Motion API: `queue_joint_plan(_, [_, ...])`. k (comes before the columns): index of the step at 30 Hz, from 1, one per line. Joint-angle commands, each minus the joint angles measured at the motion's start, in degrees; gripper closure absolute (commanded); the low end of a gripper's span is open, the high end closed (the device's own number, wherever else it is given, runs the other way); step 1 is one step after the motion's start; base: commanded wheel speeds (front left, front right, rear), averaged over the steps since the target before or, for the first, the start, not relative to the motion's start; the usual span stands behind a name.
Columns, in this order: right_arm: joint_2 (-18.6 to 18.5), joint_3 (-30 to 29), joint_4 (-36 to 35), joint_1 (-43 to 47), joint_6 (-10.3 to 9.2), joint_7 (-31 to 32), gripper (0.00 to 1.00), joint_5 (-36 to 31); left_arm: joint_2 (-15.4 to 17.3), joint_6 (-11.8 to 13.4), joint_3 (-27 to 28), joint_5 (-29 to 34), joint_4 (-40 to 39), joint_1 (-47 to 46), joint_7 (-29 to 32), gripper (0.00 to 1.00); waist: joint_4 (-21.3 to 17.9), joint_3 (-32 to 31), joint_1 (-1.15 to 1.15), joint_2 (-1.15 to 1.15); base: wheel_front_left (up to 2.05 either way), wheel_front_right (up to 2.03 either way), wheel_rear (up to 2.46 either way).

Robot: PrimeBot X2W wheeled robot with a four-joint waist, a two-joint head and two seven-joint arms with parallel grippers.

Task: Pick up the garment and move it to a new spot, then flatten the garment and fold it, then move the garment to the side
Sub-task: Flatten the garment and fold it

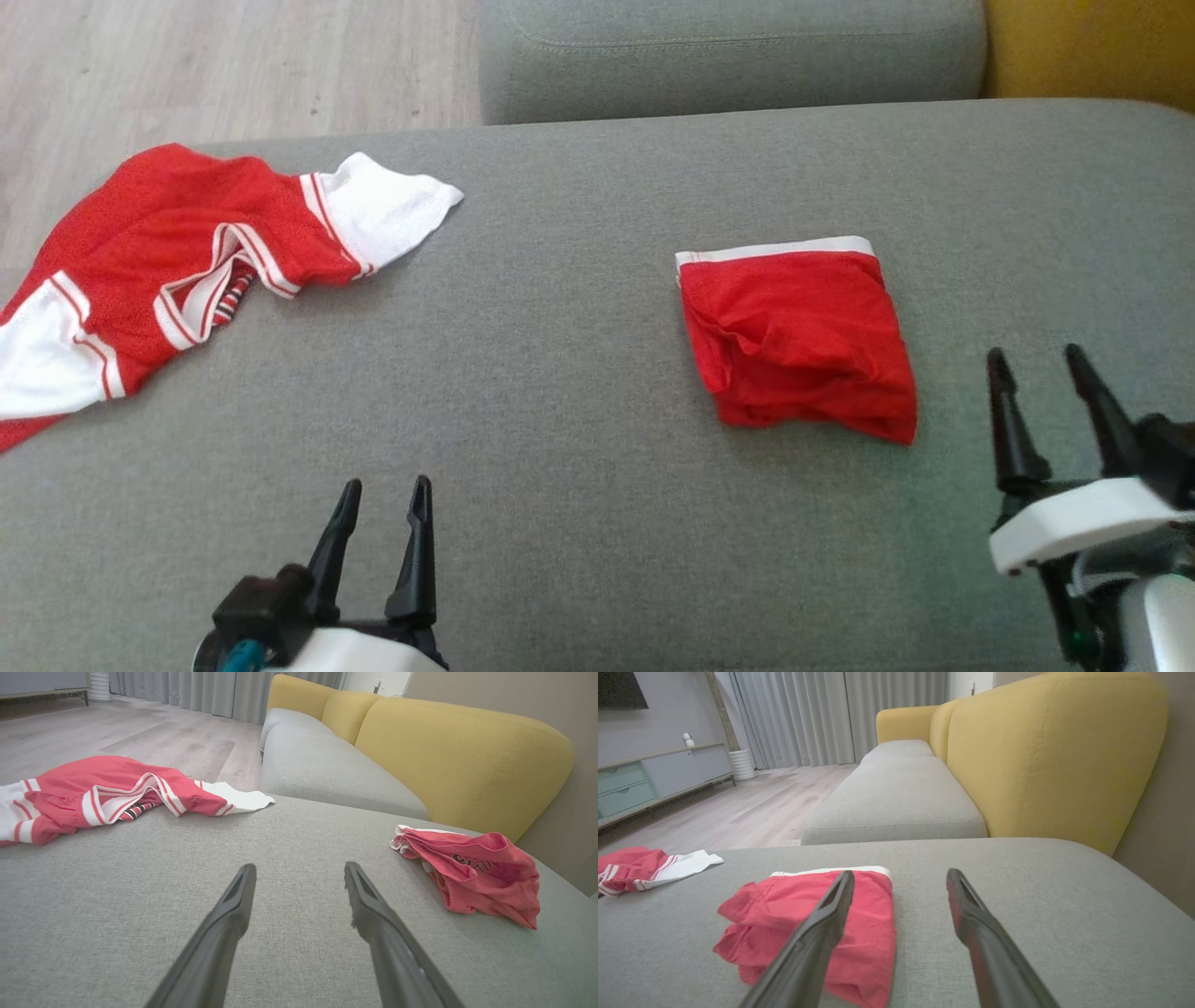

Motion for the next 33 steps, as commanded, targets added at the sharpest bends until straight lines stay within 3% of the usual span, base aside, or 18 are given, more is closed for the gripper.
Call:
queue_joint_plan(1, [-0.09,-0.09,-1.89,-1.53,-0.04,-1.14,0.0,-0.71,-0.31,-0.44,2.46,0.95,-2.15,-1.65,-0.71,0.0,0.32,-0.03,0.0,0.0,0.0,0.0,0.0])
queue_joint_plan(4, [-0.29,-2.34,-0.68,-2.55,-0.04,-2.29,0.0,-1.35,-0.31,-0.53,2.59,1.11,-2.32,-1.87,-0.71,0.0,1.01,0.56,0.0,0.0,0.0,0.0,0.0])
queue_joint_plan(5, [-0.4,-2.79,0.02,-3.3,-0.04,-2.42,0.22,-1.64,-0.31,-0.59,2.55,1.12,-2.41,-2.08,-0.71,0.0,1.29,0.96,0.0,0.0,0.0,0.0,0.0])
queue_joint_plan(7, [-0.42,-2.96,2.17,-5.39,-0.04,-2.26,1.0,-1.83,-0.31,-0.72,2.42,1.18,-2.54,-2.55,-0.71,0.0,1.87,1.98,0.0,0.0,0.0,0.0,0.0])
queue_joint_plan(12, [-1.41,0.37,11.34,-12.68,-0.04,-2.25,1.0,-4.0,-0.31,-1.02,1.84,1.32,-2.13,-4.27,-0.71,0.0,3.73,4.88,0.0,0.0,0.0,0.0,0.0])
queue_joint_plan(14, [-0.67,2.77,18.42,-16.88,-0.04,-3.29,1.0,-5.53,-0.31,-0.95,1.66,1.16,-1.69,-5.06,-0.71,0.0,4.81,5.96,0.0,0.0,0.0,0.0,0.0])
queue_joint_plan(20, [1.27,8.9,30.28,-20.87,-0.04,-6.36,1.0,-8.6,-0.31,-0.51,1.04,0.51,-1.2,-6.09,-0.71,0.0,6.93,6.64,0.0,0.0,0.0,0.0,0.0])
queue_joint_plan(33, [3.99,20.46,41.71,-22.46,-0.04,-11.48,1.0,-10.1,-0.31,0.49,0.78,-0.56,-1.46,-6.24,-0.71,0.0,7.27,6.55,0.0,0.0,0.0,0.0,0.0])
